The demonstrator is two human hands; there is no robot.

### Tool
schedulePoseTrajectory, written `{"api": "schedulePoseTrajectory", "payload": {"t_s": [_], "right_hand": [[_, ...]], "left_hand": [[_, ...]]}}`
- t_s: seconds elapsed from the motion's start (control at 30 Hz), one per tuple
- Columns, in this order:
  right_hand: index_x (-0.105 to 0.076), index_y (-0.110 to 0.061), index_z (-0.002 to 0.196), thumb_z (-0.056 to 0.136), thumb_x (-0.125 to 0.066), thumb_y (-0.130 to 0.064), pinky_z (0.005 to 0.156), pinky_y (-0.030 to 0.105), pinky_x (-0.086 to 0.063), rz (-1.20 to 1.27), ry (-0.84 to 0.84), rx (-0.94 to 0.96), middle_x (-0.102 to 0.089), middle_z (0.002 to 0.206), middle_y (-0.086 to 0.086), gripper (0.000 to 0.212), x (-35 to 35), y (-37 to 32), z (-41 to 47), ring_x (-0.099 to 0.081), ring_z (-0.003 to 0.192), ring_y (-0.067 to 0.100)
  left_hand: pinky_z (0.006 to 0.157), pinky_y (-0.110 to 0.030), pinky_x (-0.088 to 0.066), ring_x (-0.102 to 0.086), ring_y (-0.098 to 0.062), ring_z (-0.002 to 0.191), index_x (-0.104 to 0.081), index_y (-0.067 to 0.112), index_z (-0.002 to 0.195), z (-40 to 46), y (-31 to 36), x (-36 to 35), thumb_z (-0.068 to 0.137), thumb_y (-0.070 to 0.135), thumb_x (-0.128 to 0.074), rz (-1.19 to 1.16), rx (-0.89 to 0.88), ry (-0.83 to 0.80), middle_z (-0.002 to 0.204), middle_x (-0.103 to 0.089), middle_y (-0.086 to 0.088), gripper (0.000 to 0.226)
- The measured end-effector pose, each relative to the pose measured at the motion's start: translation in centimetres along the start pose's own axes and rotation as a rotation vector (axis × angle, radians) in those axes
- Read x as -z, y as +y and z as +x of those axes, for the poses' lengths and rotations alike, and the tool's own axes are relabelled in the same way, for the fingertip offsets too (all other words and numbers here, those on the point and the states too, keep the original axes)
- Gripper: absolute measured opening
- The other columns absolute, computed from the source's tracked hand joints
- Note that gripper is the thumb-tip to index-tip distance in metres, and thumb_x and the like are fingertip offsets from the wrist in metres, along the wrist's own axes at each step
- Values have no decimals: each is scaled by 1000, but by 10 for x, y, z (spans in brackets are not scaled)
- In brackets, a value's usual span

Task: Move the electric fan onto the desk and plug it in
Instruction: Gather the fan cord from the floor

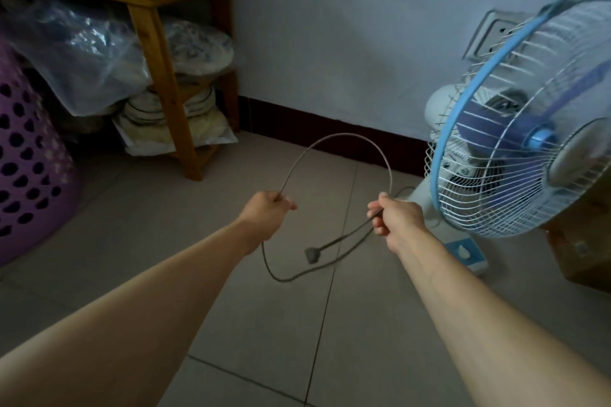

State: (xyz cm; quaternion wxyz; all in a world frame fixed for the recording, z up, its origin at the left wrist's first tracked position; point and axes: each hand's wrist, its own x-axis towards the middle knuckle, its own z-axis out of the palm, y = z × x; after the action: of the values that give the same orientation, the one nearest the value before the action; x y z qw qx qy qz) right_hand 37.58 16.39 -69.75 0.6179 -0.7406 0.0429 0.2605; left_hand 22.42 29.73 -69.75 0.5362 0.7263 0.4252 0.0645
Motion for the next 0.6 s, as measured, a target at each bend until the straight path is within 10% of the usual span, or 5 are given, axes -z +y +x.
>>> {"api": "schedulePoseTrajectory", "payload": {"t_s": [0.2, 0.33, 0.6], "right_hand": [[-51, -4, 62, 99, -40, -17, 29, 10, -22, 29, -148, -6, -49, 55, 10, 40, 3, -24, -18, -36, 21, 3], [-51, -5, 64, 98, -42, -15, 30, 11, -32, 79, -95, 27, -54, 51, 9, 37, 2, -31, -22, -45, 24, 6], [-53, -7, 91, 98, -44, -22, 58, 26, -49, 34, -189, -63, -57, 81, 11, 19, 23, -20, -25, -55, 66, 18]], "left_hand": [[60, -21, -45, -58, -12, 69, -64, -1, 105, -8, 30, -28, 99, 12, -32, -69, -29, -260, 93, -63, -10, 36], [78, -27, -47, -60, -18, 63, -64, 5, 83, -12, 38, -31, 98, 12, -31, -97, -87, -350, 71, -63, -11, 37], [48, -24, -31, -31, -13, 46, -45, 15, 64, -15, 51, -42, 99, 34, -34, -174, 23, -261, 53, -33, 1, 42]]}}
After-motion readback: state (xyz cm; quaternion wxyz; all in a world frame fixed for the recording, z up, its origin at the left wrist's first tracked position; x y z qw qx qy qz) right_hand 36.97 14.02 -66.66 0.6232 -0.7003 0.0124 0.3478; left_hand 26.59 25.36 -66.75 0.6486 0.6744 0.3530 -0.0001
